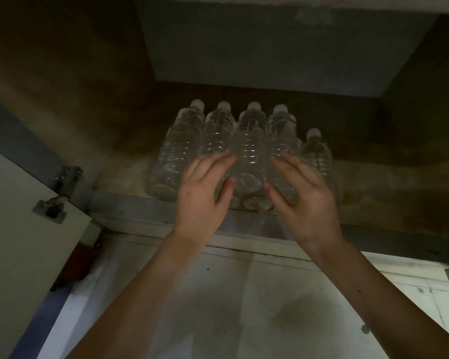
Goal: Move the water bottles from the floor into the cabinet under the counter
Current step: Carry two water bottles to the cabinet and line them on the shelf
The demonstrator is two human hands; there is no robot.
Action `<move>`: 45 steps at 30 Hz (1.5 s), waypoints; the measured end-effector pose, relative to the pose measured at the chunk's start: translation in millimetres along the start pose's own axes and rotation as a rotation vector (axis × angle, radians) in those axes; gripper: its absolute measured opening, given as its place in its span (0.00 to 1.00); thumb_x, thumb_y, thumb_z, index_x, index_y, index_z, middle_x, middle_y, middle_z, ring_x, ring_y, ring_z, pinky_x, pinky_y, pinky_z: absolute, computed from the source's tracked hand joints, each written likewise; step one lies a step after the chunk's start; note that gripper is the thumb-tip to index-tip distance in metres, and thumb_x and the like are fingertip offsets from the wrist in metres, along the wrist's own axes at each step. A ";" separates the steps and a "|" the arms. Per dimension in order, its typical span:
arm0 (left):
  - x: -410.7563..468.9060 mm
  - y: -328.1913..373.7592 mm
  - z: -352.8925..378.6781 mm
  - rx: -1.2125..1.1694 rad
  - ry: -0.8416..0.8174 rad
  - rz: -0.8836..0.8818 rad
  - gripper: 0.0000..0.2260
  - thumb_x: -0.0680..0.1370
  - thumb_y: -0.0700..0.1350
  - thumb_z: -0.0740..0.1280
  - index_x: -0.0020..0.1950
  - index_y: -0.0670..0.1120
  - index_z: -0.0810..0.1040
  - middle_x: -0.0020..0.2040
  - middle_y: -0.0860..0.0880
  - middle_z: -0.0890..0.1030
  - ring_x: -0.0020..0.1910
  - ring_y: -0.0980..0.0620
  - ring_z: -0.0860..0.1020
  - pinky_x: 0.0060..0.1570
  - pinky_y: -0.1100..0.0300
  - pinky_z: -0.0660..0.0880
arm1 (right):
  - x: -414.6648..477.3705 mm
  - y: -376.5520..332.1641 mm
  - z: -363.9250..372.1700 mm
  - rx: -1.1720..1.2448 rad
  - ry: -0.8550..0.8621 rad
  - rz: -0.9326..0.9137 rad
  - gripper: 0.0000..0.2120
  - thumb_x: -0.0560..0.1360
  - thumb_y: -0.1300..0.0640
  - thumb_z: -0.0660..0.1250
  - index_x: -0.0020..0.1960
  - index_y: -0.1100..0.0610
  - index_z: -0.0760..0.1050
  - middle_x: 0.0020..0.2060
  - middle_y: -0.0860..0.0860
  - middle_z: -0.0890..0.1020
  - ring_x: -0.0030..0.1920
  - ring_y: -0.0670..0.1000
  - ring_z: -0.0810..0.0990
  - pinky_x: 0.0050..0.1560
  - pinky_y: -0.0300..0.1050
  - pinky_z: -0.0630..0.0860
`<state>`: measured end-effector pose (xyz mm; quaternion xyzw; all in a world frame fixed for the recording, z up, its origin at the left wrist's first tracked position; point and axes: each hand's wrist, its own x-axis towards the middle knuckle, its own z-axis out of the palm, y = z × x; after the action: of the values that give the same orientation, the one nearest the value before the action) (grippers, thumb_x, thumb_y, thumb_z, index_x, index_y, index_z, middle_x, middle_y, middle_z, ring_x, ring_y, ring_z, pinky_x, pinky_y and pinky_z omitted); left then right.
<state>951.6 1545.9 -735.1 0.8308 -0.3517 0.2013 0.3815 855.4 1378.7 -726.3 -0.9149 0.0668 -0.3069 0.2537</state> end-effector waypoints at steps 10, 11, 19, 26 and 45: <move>-10.7 -31.7 -39.4 0.070 0.033 -0.134 0.16 0.78 0.39 0.69 0.65 0.43 0.78 0.62 0.48 0.79 0.63 0.50 0.74 0.63 0.56 0.71 | 13.8 -29.3 28.3 0.034 -0.048 -0.097 0.19 0.76 0.58 0.72 0.65 0.62 0.78 0.64 0.57 0.80 0.68 0.57 0.75 0.69 0.49 0.69; -12.1 -34.7 -41.8 0.086 0.038 -0.152 0.16 0.78 0.39 0.69 0.65 0.43 0.78 0.62 0.48 0.79 0.63 0.50 0.74 0.63 0.56 0.72 | 14.6 -31.3 31.6 0.036 -0.053 -0.105 0.19 0.76 0.59 0.72 0.65 0.62 0.78 0.63 0.57 0.80 0.68 0.57 0.75 0.69 0.50 0.70; -17.2 -49.5 -48.9 0.078 0.043 -0.245 0.18 0.77 0.43 0.71 0.67 0.44 0.77 0.66 0.47 0.76 0.66 0.49 0.73 0.65 0.54 0.71 | 29.8 -43.5 57.1 -0.036 -0.168 -0.192 0.23 0.74 0.58 0.74 0.67 0.61 0.76 0.66 0.57 0.78 0.71 0.58 0.72 0.71 0.54 0.69; -18.2 -49.2 -46.6 0.006 0.047 -0.265 0.18 0.78 0.42 0.70 0.68 0.43 0.76 0.69 0.46 0.74 0.68 0.49 0.72 0.66 0.49 0.73 | 34.5 -40.3 65.1 -0.071 -0.127 -0.225 0.21 0.72 0.62 0.75 0.65 0.61 0.78 0.63 0.58 0.81 0.64 0.58 0.79 0.72 0.53 0.65; -18.5 -49.6 -43.6 -0.017 0.051 -0.291 0.17 0.78 0.42 0.69 0.67 0.43 0.76 0.68 0.46 0.74 0.68 0.52 0.72 0.68 0.58 0.70 | 32.5 -39.7 69.3 -0.041 -0.084 -0.228 0.18 0.74 0.63 0.73 0.63 0.62 0.79 0.63 0.58 0.81 0.63 0.57 0.80 0.73 0.51 0.64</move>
<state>973.0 1610.6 -743.3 0.8643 -0.2196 0.1621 0.4226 921.4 1433.3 -736.4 -0.9336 -0.0419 -0.2937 0.2009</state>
